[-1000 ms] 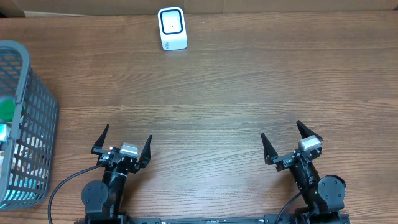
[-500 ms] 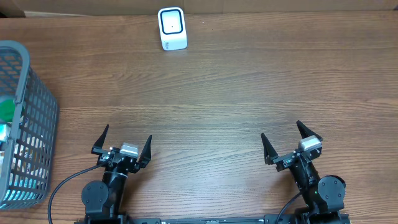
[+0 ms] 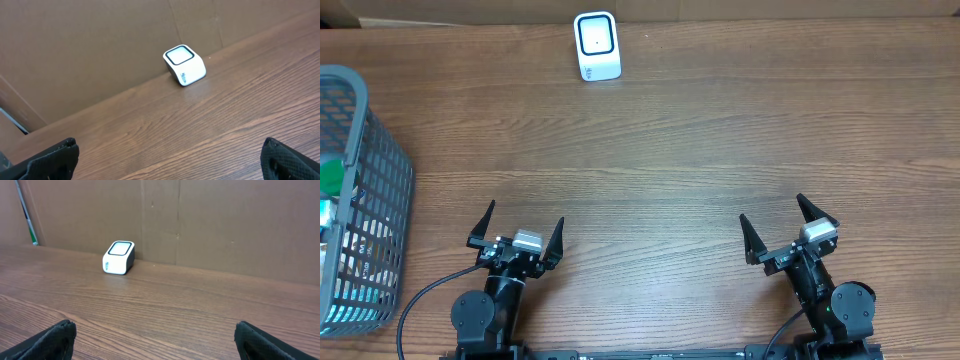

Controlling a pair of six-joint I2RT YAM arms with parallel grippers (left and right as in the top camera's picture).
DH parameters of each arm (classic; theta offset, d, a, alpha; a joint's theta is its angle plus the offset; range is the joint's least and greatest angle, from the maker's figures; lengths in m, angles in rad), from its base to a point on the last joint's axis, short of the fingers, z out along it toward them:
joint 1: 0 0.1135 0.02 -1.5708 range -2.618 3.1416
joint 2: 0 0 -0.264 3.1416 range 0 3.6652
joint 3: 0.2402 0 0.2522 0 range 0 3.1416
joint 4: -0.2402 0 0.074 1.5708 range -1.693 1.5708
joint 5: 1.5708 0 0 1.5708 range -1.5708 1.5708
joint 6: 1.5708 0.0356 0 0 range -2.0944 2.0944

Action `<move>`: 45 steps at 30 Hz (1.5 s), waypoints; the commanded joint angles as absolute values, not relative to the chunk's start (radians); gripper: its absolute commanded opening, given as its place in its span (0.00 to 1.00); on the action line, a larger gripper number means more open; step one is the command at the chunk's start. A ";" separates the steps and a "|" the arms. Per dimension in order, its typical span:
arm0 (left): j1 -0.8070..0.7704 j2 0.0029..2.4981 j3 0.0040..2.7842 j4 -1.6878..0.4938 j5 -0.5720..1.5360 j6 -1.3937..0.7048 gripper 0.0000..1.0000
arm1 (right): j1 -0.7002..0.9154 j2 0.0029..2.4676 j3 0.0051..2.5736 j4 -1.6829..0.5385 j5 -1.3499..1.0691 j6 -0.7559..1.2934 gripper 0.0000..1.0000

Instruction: Scan the item barcode

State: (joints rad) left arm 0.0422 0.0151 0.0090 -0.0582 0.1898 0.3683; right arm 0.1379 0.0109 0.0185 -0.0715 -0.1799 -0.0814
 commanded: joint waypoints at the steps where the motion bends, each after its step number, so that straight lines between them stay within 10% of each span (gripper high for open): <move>1: 0.046 0.011 0.005 -0.056 0.181 0.332 0.99 | 0.136 0.003 0.008 -0.067 -0.185 -0.075 1.00; 28: 0.046 0.055 0.138 -0.149 0.180 0.220 1.00 | 0.136 0.003 0.008 -0.067 -0.185 -0.075 1.00; 45: 0.046 0.739 0.830 -0.540 0.264 0.102 1.00 | 0.136 0.003 0.008 -0.067 -0.185 -0.075 1.00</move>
